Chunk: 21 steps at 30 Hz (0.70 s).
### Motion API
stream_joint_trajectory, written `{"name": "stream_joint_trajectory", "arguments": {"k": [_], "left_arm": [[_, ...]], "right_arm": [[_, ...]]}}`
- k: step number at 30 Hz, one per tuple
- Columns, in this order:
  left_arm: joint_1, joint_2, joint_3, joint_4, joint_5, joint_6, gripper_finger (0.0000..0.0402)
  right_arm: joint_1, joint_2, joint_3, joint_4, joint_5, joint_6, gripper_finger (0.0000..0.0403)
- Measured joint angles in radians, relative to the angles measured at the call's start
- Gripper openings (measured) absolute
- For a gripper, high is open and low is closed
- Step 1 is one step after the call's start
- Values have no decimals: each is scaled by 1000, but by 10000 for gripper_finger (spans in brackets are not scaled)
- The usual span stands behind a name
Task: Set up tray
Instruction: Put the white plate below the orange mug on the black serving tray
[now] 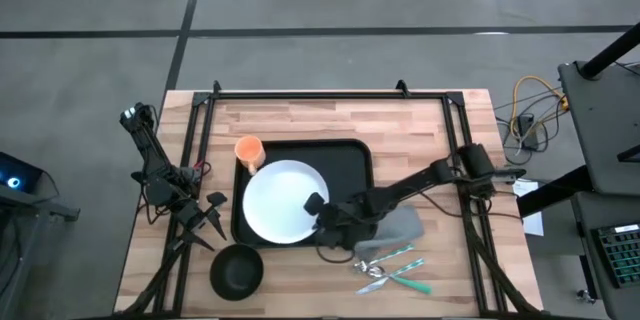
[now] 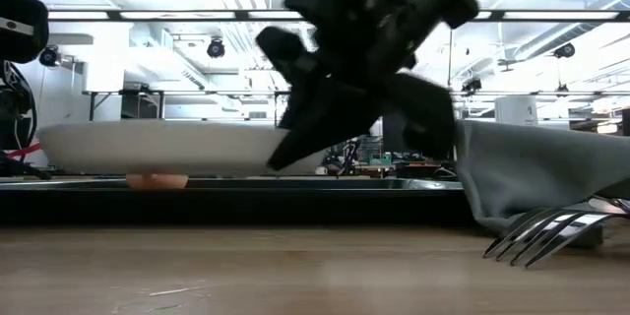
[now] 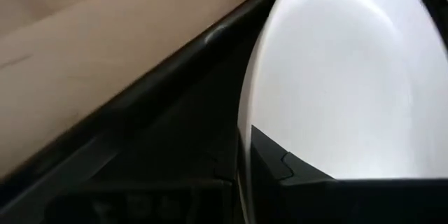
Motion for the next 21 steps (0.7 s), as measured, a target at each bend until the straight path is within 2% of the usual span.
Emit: {"name": "stream_joint_trajectory", "arguments": {"k": [9,21], "left_arm": [[0,0,0,0,0,0,162],[0,0,0,0,0,0,162]], "right_arm": [[-13,125,166,-120,3,2,8],[-26,129,187,-123,3,4,8]]}}
